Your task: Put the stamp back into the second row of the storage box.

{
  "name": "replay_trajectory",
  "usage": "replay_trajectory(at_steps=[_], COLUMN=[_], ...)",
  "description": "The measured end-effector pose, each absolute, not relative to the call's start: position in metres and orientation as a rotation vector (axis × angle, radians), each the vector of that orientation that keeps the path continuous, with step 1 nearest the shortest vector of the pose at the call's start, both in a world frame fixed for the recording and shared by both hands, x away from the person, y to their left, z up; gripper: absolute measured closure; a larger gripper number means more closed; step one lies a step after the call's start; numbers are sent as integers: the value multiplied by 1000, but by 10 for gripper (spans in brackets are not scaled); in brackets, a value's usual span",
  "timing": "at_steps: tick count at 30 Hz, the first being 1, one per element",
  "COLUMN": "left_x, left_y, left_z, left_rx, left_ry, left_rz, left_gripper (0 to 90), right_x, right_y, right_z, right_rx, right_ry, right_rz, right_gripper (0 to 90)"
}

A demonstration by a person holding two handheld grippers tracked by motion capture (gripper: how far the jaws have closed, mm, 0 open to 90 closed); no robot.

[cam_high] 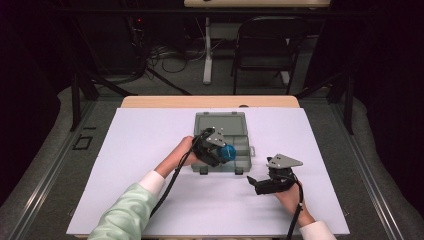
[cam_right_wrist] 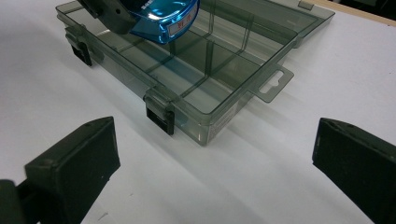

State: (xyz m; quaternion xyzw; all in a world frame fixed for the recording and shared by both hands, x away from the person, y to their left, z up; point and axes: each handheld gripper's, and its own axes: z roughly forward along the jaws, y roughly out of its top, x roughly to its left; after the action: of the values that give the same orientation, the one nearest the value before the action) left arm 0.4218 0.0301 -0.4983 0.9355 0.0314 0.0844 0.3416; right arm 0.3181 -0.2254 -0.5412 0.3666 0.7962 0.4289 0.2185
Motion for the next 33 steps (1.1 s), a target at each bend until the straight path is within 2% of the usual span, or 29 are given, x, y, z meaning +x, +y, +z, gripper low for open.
replay_trajectory(at_steps=[33], left_x=[430], left_y=[18], left_z=[-512], left_rx=[2467], left_ry=[68], left_rz=[132], left_gripper=[409], right_x=[319], right_y=[-225], right_z=[-542], right_rx=[1011], right_ry=[2222], right_rz=[1172], right_gripper=[0])
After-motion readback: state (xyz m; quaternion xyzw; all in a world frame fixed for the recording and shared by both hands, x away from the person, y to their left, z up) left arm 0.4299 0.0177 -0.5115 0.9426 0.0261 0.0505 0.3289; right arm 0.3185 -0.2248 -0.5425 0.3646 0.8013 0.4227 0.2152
